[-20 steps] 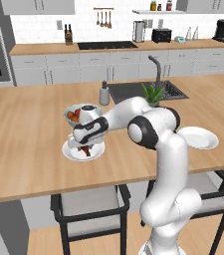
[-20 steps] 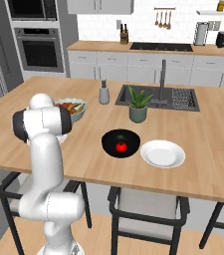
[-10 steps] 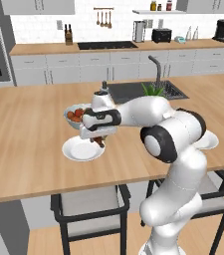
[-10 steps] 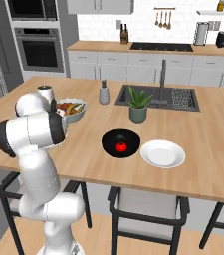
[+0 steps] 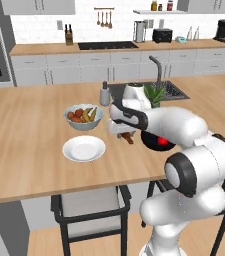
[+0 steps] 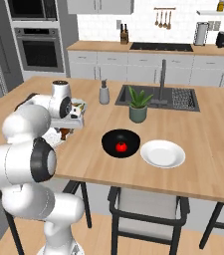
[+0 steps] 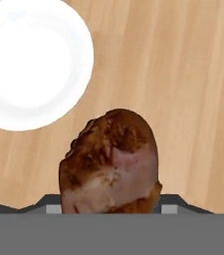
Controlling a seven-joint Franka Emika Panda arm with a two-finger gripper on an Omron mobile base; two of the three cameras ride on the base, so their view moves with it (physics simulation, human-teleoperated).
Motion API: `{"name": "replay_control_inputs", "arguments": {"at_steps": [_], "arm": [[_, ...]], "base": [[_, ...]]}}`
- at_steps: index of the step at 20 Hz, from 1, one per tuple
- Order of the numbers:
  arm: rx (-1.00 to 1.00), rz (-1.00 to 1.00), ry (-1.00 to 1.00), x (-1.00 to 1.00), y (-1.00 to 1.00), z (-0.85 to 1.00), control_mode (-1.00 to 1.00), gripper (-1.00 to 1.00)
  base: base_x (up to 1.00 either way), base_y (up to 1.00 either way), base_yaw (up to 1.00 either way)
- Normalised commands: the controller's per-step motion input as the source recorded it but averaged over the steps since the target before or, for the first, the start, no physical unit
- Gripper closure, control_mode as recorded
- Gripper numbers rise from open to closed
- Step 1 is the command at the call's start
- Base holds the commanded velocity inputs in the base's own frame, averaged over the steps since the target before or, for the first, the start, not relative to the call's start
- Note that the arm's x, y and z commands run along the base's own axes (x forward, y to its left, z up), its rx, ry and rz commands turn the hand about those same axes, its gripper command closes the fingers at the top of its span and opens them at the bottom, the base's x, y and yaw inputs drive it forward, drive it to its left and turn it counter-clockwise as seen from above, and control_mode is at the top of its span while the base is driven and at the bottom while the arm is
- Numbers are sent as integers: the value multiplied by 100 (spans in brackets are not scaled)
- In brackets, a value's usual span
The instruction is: Pick the chicken drumstick and tomato from their plates and place them in the bowl. Then put the bowl in the fridge.
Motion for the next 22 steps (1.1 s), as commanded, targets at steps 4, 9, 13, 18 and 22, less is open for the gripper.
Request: {"name": "replay_control_inputs", "arguments": {"at_steps": [4, 9, 13, 18, 22], "arm": [[1, -4, 8, -2, -99, 46, -100, 100], [0, -5, 6, -1, -96, 13, -100, 100], [0, -8, 5, 0, -92, 0, -100, 100], [0, -4, 1, 7, -75, -3, -100, 100], [1, 0, 0, 49, -41, -18, -100, 100]], "base": [[0, 0, 0], [0, 0, 0], [0, 0, 0], [0, 0, 0], [0, 0, 0]]}}
